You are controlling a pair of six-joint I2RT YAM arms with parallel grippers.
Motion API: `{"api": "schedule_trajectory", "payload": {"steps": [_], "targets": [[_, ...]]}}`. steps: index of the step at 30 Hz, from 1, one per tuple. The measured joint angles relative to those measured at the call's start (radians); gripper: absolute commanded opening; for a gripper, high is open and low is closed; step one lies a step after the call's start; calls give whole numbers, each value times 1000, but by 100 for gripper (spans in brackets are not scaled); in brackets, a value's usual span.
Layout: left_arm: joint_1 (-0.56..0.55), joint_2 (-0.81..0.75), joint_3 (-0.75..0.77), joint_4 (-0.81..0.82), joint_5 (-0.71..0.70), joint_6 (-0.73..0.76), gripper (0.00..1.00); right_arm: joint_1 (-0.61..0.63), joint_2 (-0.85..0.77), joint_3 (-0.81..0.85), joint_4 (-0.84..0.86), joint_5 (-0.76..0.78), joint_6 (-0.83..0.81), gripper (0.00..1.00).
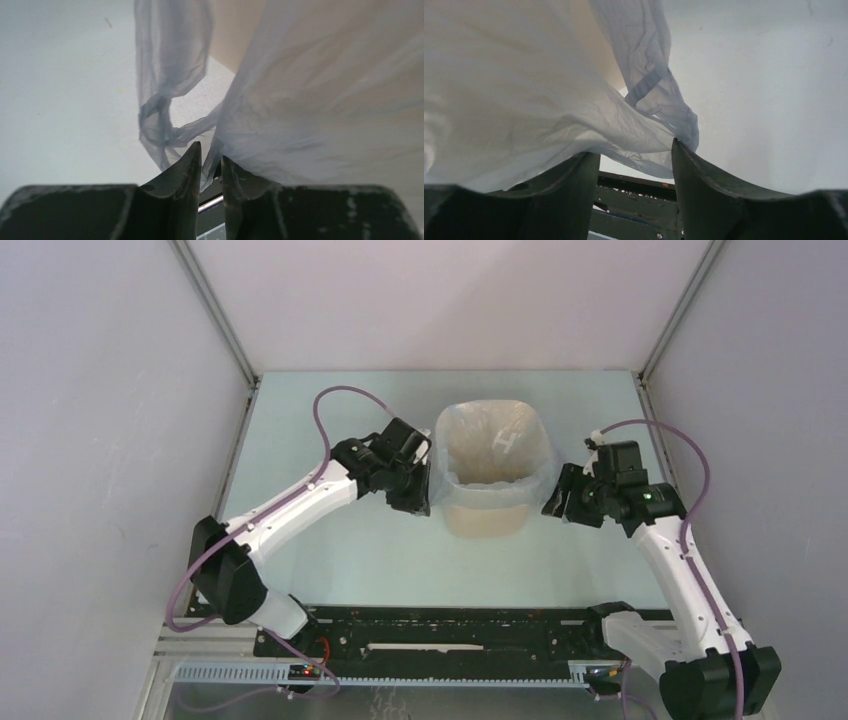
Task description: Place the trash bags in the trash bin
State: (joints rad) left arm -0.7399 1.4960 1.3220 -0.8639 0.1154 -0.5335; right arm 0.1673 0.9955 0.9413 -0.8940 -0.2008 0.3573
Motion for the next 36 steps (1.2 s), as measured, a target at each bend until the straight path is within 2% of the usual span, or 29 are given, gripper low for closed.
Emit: {"api": "schedule_trajectory", "payload": {"steps": [3, 5, 8, 13, 17, 21, 27, 31, 36], "targets": [[30, -18, 0, -24, 4, 11, 56, -30, -28, 56, -50, -11, -11, 75], [56, -50, 0, -35, 18, 18, 67, -44, -61, 100, -77, -11, -14, 79], [98, -120, 0, -43, 47, 19, 74, -77, -116, 150, -103, -31, -11, 81], [181, -216, 0, -56, 111, 29, 77, -159, -145, 191, -140, -79, -7, 81], [305, -231, -2, -43, 191, 15, 74, -211, -97, 205, -117, -81, -2, 73], [390, -190, -5, 34, 268, -68, 72, -223, 21, 209, -47, -103, 29, 65], [395, 0, -17, 211, 375, -184, 59, -216, 215, 206, 39, -137, 61, 63], [381, 145, -17, 219, 417, -184, 49, -194, 272, 182, 100, -162, 73, 62], [340, 246, -17, 224, 455, -183, 40, -159, 325, 90, 190, -204, 125, 61]]}}
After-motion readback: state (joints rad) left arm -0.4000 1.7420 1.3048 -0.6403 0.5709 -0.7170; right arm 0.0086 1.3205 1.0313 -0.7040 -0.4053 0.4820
